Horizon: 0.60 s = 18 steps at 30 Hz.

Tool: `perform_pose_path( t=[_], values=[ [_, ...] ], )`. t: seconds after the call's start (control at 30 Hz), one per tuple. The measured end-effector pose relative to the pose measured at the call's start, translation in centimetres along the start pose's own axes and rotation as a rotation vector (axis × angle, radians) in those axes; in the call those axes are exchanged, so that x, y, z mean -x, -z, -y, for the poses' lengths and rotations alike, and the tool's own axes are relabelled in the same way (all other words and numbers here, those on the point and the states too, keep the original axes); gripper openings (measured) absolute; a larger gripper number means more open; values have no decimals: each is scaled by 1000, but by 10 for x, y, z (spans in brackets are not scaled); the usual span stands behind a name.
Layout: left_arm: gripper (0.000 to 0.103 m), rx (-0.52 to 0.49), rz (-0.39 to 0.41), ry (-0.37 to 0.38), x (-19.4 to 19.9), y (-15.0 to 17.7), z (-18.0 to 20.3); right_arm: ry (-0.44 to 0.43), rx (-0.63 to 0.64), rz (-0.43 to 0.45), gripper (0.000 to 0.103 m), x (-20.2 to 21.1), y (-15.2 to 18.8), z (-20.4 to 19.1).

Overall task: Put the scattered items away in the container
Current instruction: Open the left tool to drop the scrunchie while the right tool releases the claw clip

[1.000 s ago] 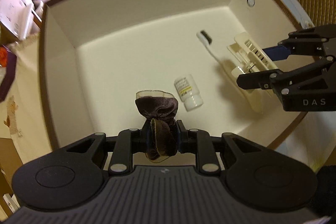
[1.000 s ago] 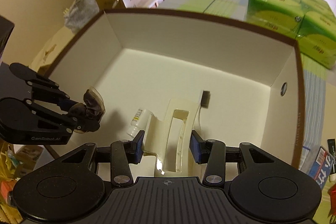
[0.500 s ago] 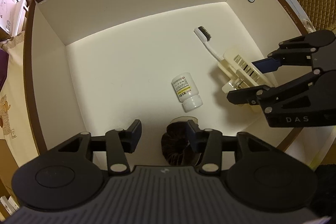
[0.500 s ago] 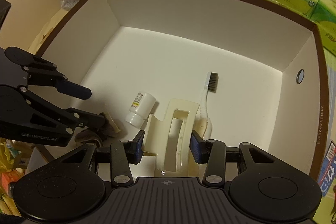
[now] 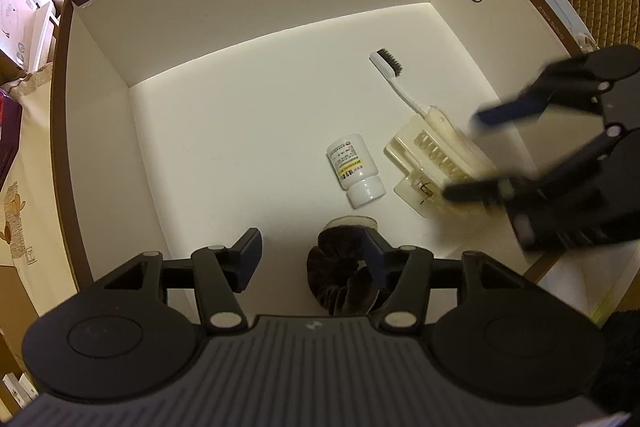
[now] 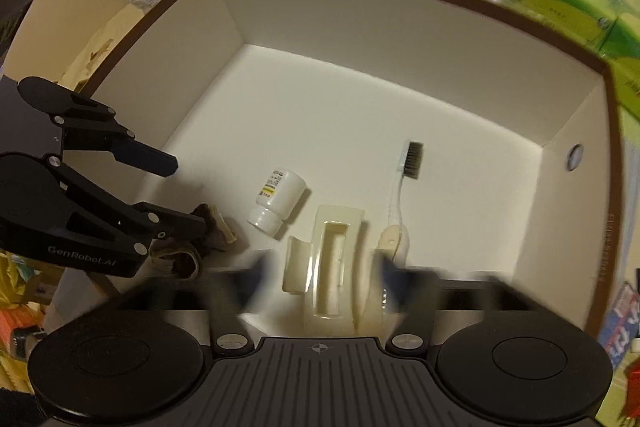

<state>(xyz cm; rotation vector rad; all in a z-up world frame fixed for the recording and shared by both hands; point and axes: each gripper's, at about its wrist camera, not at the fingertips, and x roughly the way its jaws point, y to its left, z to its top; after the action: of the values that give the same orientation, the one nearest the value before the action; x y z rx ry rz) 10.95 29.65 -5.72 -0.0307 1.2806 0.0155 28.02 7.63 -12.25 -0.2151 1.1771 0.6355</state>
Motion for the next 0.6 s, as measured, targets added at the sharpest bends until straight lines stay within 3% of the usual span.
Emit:
perform_pose_path(
  t=[0.07,0.37,0.6],
  values=[
    [63,-2,4,-8,2,1,1,20,32,26,97,7,4,-5],
    [86,3,43,-50,18,0,9,85,44,44,100,22,6,-12],
    [96,17,84,-92,38,4,18,90,45,112,103,42,12,-14]
  ],
)
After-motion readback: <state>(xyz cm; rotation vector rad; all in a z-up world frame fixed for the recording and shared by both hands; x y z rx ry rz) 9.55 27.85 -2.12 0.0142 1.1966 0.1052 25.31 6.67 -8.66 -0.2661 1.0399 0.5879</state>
